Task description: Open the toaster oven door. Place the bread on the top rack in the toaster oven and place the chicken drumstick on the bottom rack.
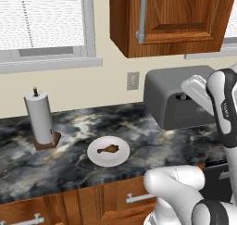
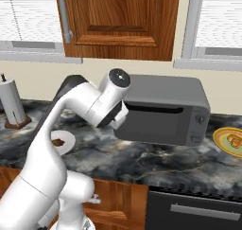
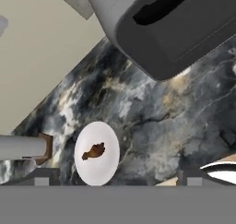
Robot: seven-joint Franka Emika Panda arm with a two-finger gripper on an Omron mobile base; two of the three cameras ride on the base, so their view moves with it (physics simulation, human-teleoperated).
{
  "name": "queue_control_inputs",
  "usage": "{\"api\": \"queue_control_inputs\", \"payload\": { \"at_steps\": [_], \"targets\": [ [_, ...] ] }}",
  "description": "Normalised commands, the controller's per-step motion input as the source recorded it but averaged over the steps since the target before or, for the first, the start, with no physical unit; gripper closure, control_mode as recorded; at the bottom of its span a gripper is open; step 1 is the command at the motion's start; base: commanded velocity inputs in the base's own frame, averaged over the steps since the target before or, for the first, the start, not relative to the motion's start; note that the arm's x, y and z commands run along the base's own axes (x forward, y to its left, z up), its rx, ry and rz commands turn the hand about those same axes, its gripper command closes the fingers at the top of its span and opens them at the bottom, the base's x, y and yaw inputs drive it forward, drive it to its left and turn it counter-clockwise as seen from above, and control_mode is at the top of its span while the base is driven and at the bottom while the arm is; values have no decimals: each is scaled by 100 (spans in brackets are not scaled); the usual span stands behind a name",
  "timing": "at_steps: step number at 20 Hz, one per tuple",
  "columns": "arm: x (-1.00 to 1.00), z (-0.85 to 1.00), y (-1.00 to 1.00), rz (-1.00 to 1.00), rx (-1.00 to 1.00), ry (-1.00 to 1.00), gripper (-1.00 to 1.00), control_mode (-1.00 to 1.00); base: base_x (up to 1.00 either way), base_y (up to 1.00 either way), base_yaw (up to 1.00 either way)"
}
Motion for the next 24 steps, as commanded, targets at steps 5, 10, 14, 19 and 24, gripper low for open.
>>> {"api": "queue_control_inputs", "payload": {
  "at_steps": [5, 10, 14, 19, 24],
  "targets": [
    [4, 0, -33, -15, 24, 0, -100, -100, 0, 0, 0],
    [10, 0, -36, -10, 22, 10, -100, -100, 0, 0, 0],
    [22, -3, -51, -11, 22, 15, -100, -100, 0, 0, 0],
    [24, -3, -53, -5, 16, 9, -100, -100, 0, 0, 0],
    [27, -25, -40, -8, 8, 15, -100, -100, 0, 0, 0]
  ]
}}
